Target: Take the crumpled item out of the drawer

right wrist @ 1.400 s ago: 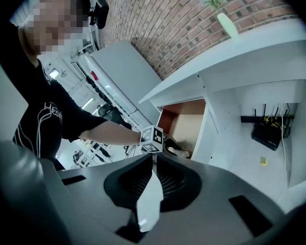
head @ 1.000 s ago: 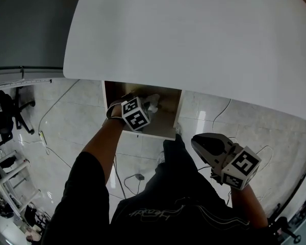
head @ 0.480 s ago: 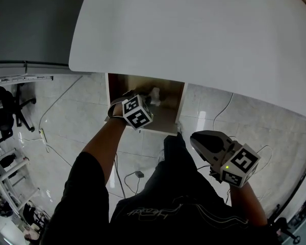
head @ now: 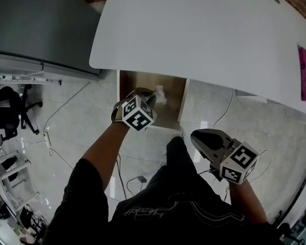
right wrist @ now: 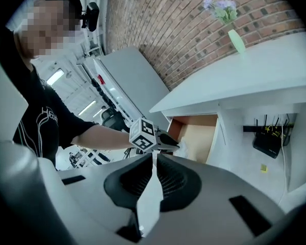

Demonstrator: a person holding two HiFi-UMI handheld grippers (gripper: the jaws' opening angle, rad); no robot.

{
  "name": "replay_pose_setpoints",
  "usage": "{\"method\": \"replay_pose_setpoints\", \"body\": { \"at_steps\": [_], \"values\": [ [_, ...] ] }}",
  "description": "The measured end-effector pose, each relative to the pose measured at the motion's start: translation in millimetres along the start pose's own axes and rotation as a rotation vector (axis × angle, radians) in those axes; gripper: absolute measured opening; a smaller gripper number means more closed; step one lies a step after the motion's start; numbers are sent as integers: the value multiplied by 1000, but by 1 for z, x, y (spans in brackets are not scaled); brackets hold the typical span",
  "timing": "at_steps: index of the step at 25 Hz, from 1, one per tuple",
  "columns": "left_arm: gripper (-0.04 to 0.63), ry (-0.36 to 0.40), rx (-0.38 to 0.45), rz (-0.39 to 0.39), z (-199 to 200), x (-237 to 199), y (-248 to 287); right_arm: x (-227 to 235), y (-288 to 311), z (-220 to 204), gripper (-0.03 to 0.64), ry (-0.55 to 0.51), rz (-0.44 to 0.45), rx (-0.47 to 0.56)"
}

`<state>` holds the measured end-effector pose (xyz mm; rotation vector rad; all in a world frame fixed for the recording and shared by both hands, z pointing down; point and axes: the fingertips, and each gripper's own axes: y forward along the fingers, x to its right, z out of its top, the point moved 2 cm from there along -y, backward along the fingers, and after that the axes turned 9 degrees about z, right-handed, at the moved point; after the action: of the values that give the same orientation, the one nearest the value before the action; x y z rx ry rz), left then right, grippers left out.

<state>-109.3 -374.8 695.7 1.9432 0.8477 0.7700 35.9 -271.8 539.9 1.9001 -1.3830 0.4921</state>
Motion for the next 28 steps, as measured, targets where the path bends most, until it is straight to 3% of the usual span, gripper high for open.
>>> {"method": "replay_pose_setpoints", "body": {
  "at_steps": [6, 15, 22, 28],
  "values": [
    [61, -66, 133, 38, 39, 6, -87, -52, -20, 14, 54, -57, -6, 45],
    [61, -169, 265, 49, 58, 53, -228, -137, -52, 35, 54, -178, -40, 115],
    [61, -342, 361, 29, 61, 98, -348, -216, -77, 38, 54, -259, -66, 182],
    [61, -429, 442, 20, 56, 132, -432, -279, -88, 43, 55, -325, -73, 233]
  ]
}}
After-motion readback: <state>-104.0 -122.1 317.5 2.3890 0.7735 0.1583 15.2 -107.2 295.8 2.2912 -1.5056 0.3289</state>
